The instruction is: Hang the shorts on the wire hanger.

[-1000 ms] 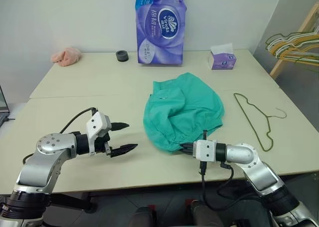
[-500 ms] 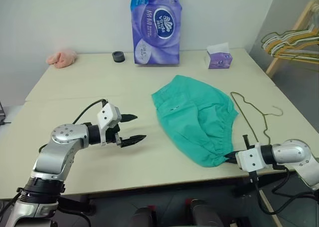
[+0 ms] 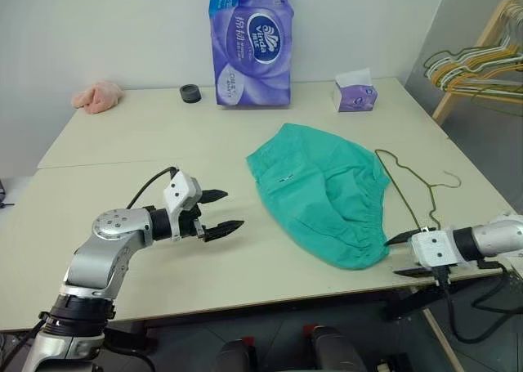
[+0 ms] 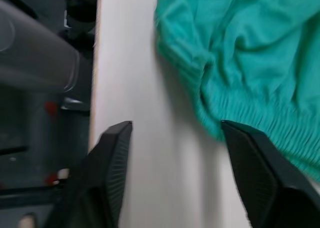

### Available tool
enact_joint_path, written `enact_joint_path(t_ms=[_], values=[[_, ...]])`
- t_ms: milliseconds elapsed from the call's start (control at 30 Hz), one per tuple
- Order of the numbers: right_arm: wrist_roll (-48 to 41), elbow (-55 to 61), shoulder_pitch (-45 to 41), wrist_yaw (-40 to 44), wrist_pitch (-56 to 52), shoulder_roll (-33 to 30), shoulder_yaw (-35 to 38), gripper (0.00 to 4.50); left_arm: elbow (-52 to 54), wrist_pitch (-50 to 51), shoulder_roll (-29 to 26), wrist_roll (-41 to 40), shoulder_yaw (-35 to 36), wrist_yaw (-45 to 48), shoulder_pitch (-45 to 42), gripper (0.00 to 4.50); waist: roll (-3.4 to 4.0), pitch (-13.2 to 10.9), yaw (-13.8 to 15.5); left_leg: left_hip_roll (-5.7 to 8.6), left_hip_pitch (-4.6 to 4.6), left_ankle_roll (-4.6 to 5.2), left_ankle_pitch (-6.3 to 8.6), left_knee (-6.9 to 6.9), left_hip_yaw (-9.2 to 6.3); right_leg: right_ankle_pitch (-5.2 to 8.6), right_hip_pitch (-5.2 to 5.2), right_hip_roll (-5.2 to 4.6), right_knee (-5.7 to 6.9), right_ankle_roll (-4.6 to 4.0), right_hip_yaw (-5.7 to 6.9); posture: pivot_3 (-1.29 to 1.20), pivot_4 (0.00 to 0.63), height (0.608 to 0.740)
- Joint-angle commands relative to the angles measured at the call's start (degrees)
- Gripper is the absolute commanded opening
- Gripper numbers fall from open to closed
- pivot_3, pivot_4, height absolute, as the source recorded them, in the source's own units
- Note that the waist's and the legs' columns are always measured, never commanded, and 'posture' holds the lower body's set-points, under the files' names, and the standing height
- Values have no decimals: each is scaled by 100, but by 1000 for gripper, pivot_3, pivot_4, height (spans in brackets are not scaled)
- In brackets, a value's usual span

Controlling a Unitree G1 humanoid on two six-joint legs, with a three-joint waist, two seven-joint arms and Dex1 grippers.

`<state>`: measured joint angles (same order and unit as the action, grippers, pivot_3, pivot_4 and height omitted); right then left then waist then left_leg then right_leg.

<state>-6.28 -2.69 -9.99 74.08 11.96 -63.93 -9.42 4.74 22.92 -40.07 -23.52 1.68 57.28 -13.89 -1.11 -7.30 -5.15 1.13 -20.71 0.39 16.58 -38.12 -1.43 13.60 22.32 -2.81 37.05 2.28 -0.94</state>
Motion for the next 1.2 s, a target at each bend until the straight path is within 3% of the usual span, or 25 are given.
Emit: enact_joint_path(t_ms=[33,100,267,533,733,900,1033,1200], values=[[-1084,372,-540,-95,-1311,240,615,3803,160,43,48,-153,319,-196,16,4500,0,-2,-9,0,1,0,0,0,0,0,0,-7,1,0,0,-180,99,740],[-1533,505,-969,-310,-1958,551,805,3803,205,124,67,-232,440,-297,50,4500,1,-3,-39,-2,4,0,0,-2,2,-6,-1,-12,2,-3,-1,-173,100,740],[-1506,456,-1696,-1014,-2552,1486,696,3803,588,320,-197,-393,468,-23,415,4500,-1,-1,1,-8,-1,-2,0,4,-11,-6,0,-10,-1,-8,4,-162,94,740],[614,-1357,-3183,-3638,-2475,3313,-128,3803,588,224,-479,-254,513,41,568,4500,3,-4,22,4,-19,-4,-1,4,2,-8,31,-19,9,-10,0,-144,85,740],[1582,-3101,-4015,-4443,-1865,3883,-618,3803,728,278,-465,-258,424,71,579,4500,4,-4,3,12,-22,-6,-2,7,2,-9,34,-24,9,-10,-1,-142,79,740],[1726,-3481,-4136,-3952,-1662,4211,-904,3803,760,294,-457,-261,413,56,556,4500,5,-3,-81,11,-35,-8,-2,16,3,-9,54,-25,10,-10,-3,-136,77,740],[1299,-2444,-3686,-2989,-1901,4360,-986,3803,820,310,-476,-280,445,54,612,4500,6,0,-149,10,-92,-11,-5,5,-4,-10,109,-26,26,-9,-3,-135,78,740],[1152,-1122,-3040,-2327,-2375,4458,-1328,3803,818,333,-565,-301,506,129,626,4500,7,1,-153,10,-98,-10,-4,3,-10,-10,119,-26,36,-9,-1,-134,77,740]])
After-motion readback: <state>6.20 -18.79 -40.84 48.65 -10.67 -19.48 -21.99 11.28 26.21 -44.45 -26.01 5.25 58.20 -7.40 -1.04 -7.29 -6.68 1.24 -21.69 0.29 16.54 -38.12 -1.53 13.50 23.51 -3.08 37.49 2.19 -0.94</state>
